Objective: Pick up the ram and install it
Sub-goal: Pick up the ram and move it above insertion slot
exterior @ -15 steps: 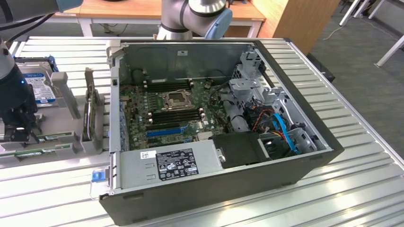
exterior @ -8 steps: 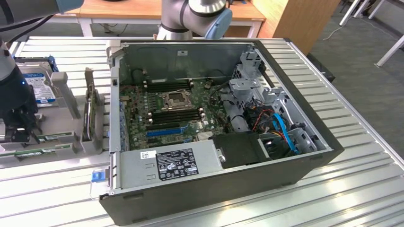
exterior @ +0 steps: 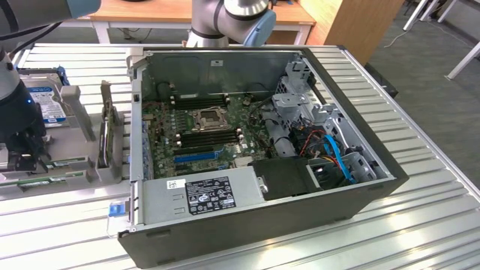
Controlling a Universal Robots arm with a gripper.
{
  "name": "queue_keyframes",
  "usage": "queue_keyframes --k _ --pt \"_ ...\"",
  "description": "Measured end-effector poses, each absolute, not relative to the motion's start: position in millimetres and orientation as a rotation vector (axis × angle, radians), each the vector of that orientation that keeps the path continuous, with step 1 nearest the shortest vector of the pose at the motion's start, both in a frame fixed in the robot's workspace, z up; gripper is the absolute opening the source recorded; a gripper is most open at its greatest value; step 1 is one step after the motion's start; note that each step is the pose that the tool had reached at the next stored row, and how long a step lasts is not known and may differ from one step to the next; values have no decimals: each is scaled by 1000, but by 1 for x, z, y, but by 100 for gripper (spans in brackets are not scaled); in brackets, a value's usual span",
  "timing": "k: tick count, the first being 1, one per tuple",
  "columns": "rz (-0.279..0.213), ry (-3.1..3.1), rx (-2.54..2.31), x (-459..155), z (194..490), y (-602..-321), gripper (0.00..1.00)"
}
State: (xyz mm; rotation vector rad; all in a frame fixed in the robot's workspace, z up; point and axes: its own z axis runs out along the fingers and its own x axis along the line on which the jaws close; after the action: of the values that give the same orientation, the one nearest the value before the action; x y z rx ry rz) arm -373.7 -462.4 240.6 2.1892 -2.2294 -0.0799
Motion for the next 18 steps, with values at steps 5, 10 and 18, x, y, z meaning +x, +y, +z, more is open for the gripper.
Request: queue_keyframes --k 5,10,18 --pt "-80 -2229 2189 -374 239 -462 30" --pt "-80 -2229 2189 -374 236 -462 30" --pt "-80 -2230 2189 -374 231 -462 30"
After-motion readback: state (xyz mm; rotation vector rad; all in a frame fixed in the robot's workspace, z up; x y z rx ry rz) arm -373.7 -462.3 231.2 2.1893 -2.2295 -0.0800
